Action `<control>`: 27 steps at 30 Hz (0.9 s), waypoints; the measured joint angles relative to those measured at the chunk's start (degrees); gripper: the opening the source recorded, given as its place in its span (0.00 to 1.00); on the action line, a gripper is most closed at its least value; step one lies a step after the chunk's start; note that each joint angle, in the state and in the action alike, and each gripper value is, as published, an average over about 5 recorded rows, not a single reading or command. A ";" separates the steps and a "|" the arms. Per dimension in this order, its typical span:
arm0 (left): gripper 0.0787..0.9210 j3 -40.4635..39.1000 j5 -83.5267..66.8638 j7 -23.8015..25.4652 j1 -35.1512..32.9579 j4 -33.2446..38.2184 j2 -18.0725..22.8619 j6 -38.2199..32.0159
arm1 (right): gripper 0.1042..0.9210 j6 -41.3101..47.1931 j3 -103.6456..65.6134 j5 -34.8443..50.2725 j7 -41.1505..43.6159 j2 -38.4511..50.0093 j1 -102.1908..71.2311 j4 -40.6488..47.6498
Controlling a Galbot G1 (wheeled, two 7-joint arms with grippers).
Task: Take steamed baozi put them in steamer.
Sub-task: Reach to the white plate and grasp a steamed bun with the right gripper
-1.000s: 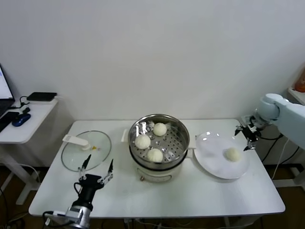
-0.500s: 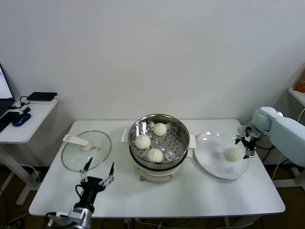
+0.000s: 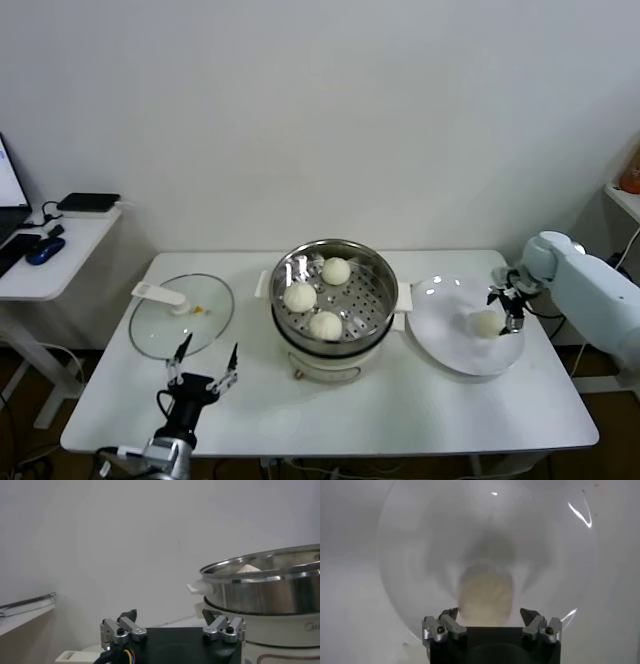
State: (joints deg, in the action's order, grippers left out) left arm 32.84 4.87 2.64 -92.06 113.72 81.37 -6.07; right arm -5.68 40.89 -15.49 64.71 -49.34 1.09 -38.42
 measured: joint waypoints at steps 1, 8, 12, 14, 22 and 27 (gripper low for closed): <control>0.88 0.01 0.01 0.00 0.00 -0.01 0.01 0.00 | 0.88 -0.02 -0.26 -0.12 0.00 -0.24 -0.17 0.30; 0.88 0.10 0.02 -0.03 0.05 -0.22 0.04 -0.02 | 0.88 -0.12 -1.48 -0.75 0.06 -1.31 -0.78 1.77; 0.88 0.11 0.02 -0.03 0.03 -0.40 0.06 -0.07 | 0.88 -0.10 -1.84 -1.01 0.11 -1.70 -1.00 2.26; 0.88 0.11 0.02 -0.04 0.03 -0.48 0.07 -0.09 | 0.88 -0.08 -1.88 -1.11 0.17 -1.87 -1.04 2.41; 0.88 0.11 0.03 -0.07 0.09 -0.52 0.11 -0.09 | 0.73 -0.01 -2.15 -1.27 0.33 -2.50 -1.08 3.11; 0.88 0.14 0.07 -0.09 0.09 -0.52 0.14 -0.08 | 0.70 -0.03 -2.27 -1.19 0.33 -2.58 -1.05 3.29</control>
State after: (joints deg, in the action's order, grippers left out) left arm 32.98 4.94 2.55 -91.97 113.20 81.51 -6.15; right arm -5.70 38.62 -16.68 65.04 -51.91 0.04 -35.12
